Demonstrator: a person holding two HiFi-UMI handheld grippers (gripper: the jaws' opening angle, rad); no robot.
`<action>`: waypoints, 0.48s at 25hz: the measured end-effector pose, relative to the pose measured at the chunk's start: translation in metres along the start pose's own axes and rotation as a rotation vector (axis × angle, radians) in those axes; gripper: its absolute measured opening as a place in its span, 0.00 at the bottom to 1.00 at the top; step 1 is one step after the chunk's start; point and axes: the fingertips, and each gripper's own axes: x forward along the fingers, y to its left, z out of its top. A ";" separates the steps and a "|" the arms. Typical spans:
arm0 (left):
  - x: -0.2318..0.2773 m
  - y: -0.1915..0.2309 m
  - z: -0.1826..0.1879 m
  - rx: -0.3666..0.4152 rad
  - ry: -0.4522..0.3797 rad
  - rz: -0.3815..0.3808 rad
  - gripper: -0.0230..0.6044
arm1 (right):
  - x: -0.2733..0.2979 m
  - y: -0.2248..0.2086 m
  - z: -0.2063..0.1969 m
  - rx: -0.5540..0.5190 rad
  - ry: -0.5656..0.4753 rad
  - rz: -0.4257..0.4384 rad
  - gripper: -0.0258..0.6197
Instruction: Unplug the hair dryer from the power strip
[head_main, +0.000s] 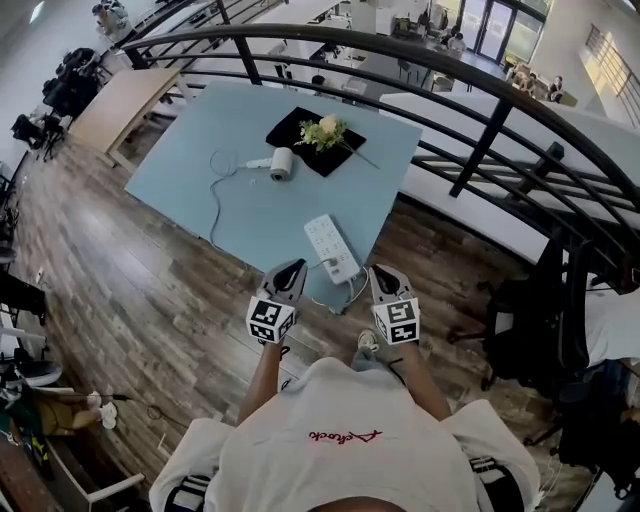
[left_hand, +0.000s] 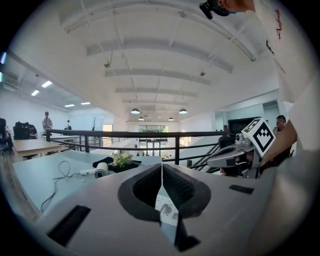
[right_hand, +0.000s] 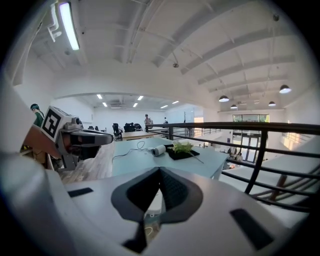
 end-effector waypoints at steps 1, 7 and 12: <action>0.006 0.001 0.001 -0.001 0.003 0.009 0.06 | 0.005 -0.005 0.000 0.000 0.001 0.010 0.07; 0.034 0.009 0.002 -0.009 0.008 0.070 0.06 | 0.030 -0.027 0.002 -0.009 0.006 0.079 0.07; 0.049 -0.001 -0.009 -0.037 0.023 0.078 0.06 | 0.044 -0.036 -0.002 -0.010 0.019 0.116 0.07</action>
